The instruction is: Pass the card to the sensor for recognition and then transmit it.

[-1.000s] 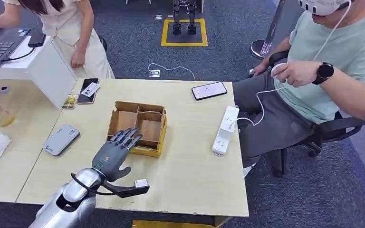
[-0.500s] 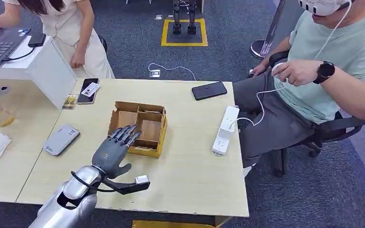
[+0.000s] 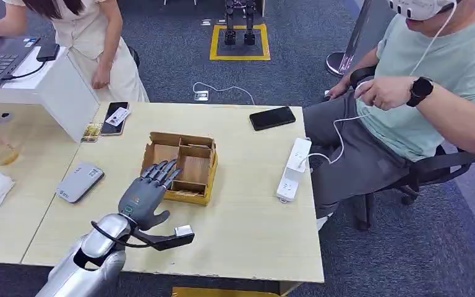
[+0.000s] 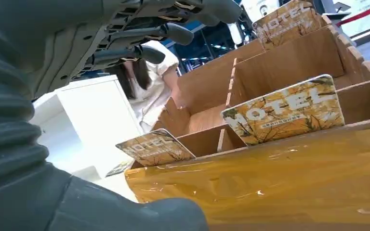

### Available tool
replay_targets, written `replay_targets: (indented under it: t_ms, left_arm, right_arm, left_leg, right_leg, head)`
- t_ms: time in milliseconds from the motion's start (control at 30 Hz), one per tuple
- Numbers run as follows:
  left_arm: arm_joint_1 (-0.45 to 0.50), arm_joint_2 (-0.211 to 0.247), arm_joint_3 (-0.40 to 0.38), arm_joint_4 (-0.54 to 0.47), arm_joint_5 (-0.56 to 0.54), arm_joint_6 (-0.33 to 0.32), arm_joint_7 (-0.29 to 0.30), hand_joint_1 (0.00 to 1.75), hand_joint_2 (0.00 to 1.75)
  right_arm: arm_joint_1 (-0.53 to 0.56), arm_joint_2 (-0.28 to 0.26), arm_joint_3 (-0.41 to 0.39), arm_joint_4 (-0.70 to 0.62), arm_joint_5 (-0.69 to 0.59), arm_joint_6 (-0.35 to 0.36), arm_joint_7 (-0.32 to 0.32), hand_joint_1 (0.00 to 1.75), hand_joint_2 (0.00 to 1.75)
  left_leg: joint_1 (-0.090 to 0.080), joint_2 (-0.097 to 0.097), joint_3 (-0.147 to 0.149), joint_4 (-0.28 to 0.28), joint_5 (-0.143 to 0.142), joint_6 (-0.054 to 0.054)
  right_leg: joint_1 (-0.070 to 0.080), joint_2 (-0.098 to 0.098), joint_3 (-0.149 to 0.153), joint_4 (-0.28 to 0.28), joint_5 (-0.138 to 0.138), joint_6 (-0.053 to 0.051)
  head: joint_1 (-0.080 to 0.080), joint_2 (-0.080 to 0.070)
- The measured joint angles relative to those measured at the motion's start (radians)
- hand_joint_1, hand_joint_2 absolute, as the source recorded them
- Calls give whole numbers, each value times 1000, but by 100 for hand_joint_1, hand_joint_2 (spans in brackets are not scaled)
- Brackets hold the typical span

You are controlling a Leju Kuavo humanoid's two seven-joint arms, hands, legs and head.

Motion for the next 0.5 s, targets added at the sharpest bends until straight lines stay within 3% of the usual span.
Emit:
replay_targets:
  t_ms: [300,500]
  left_arm:
    - [0,4,0,4,0,-16,-19,0,175]
    - [-7,45,-3,8,40,-44,-56,0,175]
  right_arm:
    - [0,0,0,0,0,0,0,0,175]
    - [0,0,0,0,0,0,0,0,175]
  left_leg:
    - [0,0,0,0,0,0]
    - [0,0,0,0,0,0]
  right_leg:
    - [0,0,0,0,0,0]
    - [0,0,0,0,0,0]
  head:
    - [0,0]
    - [0,0]
